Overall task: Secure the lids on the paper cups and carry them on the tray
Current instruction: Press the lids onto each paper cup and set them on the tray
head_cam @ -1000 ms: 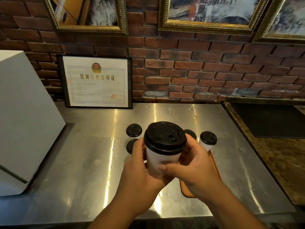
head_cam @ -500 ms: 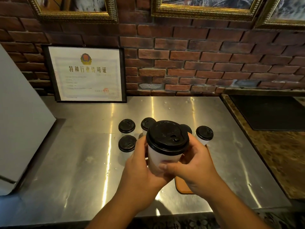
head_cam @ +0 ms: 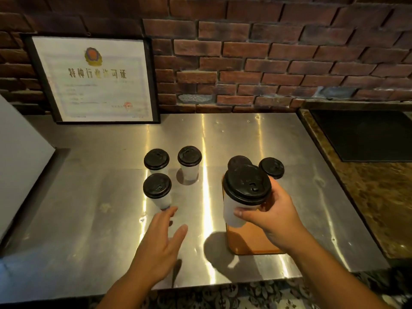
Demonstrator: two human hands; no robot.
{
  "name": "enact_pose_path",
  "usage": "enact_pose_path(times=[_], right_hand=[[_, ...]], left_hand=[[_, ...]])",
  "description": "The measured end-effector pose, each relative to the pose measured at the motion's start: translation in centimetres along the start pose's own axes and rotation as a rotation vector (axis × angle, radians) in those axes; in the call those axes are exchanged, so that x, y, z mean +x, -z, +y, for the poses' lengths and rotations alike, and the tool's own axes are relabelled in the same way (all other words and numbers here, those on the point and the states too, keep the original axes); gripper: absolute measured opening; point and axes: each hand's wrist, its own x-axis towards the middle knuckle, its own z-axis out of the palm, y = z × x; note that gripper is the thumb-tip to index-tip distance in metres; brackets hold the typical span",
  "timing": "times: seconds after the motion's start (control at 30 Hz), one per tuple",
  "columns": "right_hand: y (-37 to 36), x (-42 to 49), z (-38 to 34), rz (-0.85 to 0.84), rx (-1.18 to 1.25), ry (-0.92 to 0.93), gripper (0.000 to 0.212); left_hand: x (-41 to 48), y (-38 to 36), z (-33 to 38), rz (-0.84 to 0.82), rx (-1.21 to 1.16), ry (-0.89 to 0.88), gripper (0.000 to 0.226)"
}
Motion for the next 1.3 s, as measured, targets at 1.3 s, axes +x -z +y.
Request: enact_pose_path(times=[1.3], right_hand=[[3.2, 5.9, 18.7, 0.003, -0.083, -0.380, 0.087]], left_hand=[[3.5, -4.4, -14.0, -0.200, 0.781, 0.423, 0.135]])
